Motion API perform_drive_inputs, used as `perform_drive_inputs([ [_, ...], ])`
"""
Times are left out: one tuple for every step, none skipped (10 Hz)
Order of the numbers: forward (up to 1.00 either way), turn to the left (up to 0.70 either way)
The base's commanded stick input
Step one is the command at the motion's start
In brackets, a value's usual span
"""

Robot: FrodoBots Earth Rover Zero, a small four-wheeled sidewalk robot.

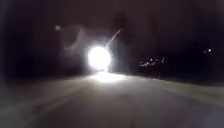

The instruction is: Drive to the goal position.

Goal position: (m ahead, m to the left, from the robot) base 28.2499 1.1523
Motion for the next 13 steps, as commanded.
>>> perform_drive_inputs([
  [1.00,0.00],
  [1.00,0.00],
  [1.00,0.00],
  [1.00,0.00],
  [1.00,0.00],
  [1.00,0.00],
  [1.00,0.00],
  [1.00,0.00],
  [1.00,0.00],
  [1.00,0.00],
  [1.00,0.00],
  [1.00,0.00],
  [1.00,0.00],
])
